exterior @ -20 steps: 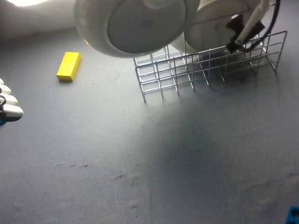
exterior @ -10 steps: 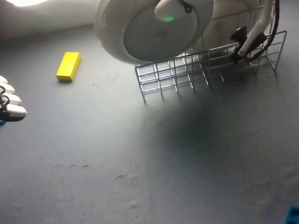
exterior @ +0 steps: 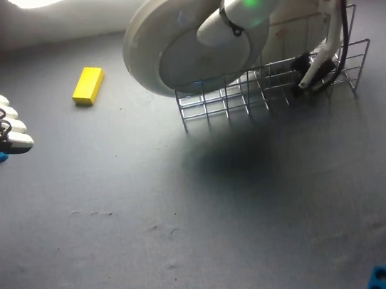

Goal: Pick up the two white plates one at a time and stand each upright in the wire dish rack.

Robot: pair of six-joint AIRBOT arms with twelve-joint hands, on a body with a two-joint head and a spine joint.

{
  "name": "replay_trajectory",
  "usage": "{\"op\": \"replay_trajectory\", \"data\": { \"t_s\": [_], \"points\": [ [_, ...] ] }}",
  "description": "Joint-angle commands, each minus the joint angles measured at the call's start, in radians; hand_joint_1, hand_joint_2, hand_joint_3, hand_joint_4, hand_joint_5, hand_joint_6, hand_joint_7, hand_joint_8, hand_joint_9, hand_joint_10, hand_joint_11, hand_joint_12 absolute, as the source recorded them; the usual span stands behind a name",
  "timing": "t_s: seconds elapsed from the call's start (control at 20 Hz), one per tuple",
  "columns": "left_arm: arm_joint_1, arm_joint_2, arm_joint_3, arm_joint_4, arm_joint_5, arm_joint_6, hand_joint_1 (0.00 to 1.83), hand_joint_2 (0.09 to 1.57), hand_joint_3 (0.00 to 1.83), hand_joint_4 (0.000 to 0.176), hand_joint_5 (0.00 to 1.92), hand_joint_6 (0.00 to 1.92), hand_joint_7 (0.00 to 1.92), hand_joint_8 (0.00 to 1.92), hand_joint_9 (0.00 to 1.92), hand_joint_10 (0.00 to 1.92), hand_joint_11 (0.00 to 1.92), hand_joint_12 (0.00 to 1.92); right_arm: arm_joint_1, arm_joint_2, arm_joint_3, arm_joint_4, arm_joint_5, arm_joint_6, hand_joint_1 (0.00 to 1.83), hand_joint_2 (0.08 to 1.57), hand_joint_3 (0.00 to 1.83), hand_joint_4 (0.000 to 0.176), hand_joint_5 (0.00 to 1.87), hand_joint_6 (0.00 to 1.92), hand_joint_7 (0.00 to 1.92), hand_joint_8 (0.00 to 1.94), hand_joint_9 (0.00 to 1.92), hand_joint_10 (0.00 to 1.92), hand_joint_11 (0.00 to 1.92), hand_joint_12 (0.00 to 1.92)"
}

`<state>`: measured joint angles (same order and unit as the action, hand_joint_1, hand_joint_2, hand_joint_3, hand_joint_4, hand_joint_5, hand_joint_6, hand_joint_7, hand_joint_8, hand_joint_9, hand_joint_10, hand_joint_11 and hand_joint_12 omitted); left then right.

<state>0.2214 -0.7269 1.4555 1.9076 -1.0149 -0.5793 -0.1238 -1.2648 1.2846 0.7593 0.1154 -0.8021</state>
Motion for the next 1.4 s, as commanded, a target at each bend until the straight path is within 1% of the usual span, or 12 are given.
{"op": "replay_trajectory", "data": {
  "t_s": [0.0,0.1,0.2,0.3,0.55,0.65,0.75,0.9,1.0,1.15,1.2,1.35],
  "points": [
    [-0.006,0.003,0.005,-0.062,-0.001,-0.004,0.00,1.11,0.00,0.000,0.08,0.00,0.08,0.00,0.04,0.00,0.03,0.03,0.009,0.001,0.003,0.006,0.110,0.019,1.48,1.14,0.00,0.000,0.87,1.08,0.92,1.00,0.86,1.15,0.69,1.67],
    [-0.006,0.002,0.004,-0.062,-0.001,-0.004,0.00,1.10,0.00,0.000,0.07,0.00,0.07,0.00,0.03,0.00,0.02,0.03,0.008,-0.004,0.008,0.006,0.112,0.019,1.37,1.13,0.00,0.000,0.90,1.09,0.95,1.01,0.85,1.25,0.64,1.32],
    [-0.006,0.002,0.004,-0.062,-0.001,-0.004,0.00,1.11,0.00,0.000,0.08,0.00,0.09,0.01,0.04,0.01,0.02,0.04,0.008,-0.009,0.015,0.006,0.115,0.020,1.37,1.14,0.00,0.000,0.88,1.11,0.94,1.01,0.86,1.26,0.63,1.30],
    [-0.006,0.001,0.004,-0.062,-0.001,-0.004,0.00,1.11,0.00,0.000,0.06,0.00,0.08,0.00,0.04,0.00,0.01,0.04,0.008,-0.012,0.021,0.006,0.115,0.021,1.48,1.13,0.00,0.000,0.88,1.06,0.94,0.96,0.89,1.13,0.68,1.64],
    [-0.006,0.001,0.005,-0.062,-0.001,-0.004,0.00,1.11,0.00,0.000,0.08,0.00,0.10,0.00,0.06,0.00,0.00,0.15,-0.003,-0.010,0.023,0.006,0.114,0.028,1.48,1.14,0.00,0.000,0.88,1.07,0.93,0.99,0.88,1.13,0.68,1.66],
    [-0.006,0.001,0.005,-0.062,-0.001,-0.004,0.00,1.11,0.00,0.000,0.07,0.00,0.09,0.00,0.05,0.00,0.00,0.11,-0.009,-0.009,0.023,0.006,0.114,0.032,1.38,1.13,0.00,0.000,0.90,1.08,0.95,0.99,0.89,1.22,0.66,1.30],
    [-0.005,0.001,0.005,-0.062,-0.001,-0.004,0.00,1.11,0.00,0.000,0.06,0.00,0.07,0.00,0.03,0.00,0.00,0.07,-0.016,-0.006,0.023,0.005,0.115,0.035,1.37,1.13,0.00,0.000,0.90,1.08,0.94,1.00,0.88,1.23,0.66,1.27],
    [-0.005,0.000,0.005,-0.063,-0.001,-0.004,0.00,1.11,0.00,0.000,0.06,0.00,0.07,0.00,0.03,0.00,0.00,0.07,-0.021,-0.004,0.023,0.005,0.116,0.036,1.37,1.13,0.00,0.000,0.89,1.10,0.96,0.97,0.88,1.23,0.66,1.26],
    [-0.005,0.000,0.005,-0.063,-0.001,-0.004,0.00,1.11,0.00,0.000,0.07,0.00,0.09,0.00,0.05,0.00,0.00,0.11,-0.024,-0.005,0.023,0.005,0.117,0.037,1.48,1.14,0.00,0.000,0.87,1.08,0.92,0.98,0.87,1.15,0.67,1.66],
    [-0.005,-0.001,0.006,-0.063,-0.001,-0.004,0.00,1.11,0.00,0.000,0.08,0.00,0.09,0.00,0.04,0.00,0.00,0.10,-0.024,-0.005,0.023,0.005,0.119,0.039,1.38,1.12,0.00,0.000,0.90,1.08,0.97,0.94,0.89,1.22,0.65,1.30],
    [-0.005,-0.001,0.006,-0.063,-0.001,-0.004,0.00,1.11,0.00,0.000,0.05,0.00,0.06,0.00,0.03,0.00,0.00,0.05,-0.023,-0.005,0.023,0.005,0.119,0.039,1.46,1.13,0.00,0.000,0.88,1.07,0.95,0.95,0.89,1.14,0.67,1.59],
    [-0.005,-0.001,0.007,-0.063,-0.001,-0.004,0.00,1.11,0.00,0.000,0.07,0.01,0.08,0.01,0.04,0.01,0.01,0.04,-0.021,-0.005,0.023,0.005,0.119,0.039,1.49,1.12,0.00,0.000,0.91,1.03,0.96,0.92,0.92,1.11,0.68,1.64]
  ]
}}
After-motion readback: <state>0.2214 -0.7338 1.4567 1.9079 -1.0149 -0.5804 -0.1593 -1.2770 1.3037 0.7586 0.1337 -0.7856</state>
